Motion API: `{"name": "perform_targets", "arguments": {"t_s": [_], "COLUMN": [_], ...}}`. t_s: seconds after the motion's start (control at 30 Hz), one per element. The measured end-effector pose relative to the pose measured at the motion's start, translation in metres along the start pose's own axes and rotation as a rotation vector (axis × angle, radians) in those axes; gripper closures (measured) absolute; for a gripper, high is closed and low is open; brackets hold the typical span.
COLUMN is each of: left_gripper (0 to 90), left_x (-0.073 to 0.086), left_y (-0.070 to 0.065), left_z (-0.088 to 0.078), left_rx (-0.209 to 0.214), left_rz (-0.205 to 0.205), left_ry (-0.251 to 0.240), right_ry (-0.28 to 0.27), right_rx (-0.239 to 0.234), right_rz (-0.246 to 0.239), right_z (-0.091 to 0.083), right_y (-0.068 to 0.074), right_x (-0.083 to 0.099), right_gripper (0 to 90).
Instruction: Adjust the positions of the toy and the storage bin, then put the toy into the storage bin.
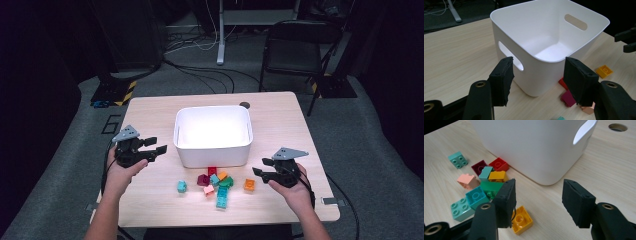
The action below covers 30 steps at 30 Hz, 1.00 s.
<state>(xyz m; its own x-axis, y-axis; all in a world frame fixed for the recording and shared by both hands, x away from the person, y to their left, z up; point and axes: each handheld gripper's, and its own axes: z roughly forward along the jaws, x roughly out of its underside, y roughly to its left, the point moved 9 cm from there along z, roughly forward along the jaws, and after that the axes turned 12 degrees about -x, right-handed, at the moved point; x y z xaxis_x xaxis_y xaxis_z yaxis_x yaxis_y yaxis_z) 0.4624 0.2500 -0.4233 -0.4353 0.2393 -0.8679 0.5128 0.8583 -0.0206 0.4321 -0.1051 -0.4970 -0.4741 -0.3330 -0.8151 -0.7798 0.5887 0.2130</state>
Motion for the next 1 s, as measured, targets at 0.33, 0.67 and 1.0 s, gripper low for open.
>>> {"name": "perform_targets", "arguments": {"t_s": [0.33,0.67,1.0], "left_gripper": [38.8,38.8,38.9], "left_x": [0.004,0.007,0.010], "left_y": [0.006,0.008,0.010], "left_z": [0.003,0.006,0.008], "left_rx": [-0.004,-0.009,-0.013], "left_rz": [-0.012,-0.012,-0.019], "left_ry": [0.022,0.023,0.031], "right_ry": [0.004,0.030,0.071], "right_rx": [-0.019,-0.037,-0.093], "right_rz": [-0.006,-0.014,-0.066], "right_z": [0.005,0.016,0.030], "right_y": [-0.001,-0.003,0.007], "right_x": [0.011,0.022,0.031], "right_gripper": [46.8,45.2,45.5]}}
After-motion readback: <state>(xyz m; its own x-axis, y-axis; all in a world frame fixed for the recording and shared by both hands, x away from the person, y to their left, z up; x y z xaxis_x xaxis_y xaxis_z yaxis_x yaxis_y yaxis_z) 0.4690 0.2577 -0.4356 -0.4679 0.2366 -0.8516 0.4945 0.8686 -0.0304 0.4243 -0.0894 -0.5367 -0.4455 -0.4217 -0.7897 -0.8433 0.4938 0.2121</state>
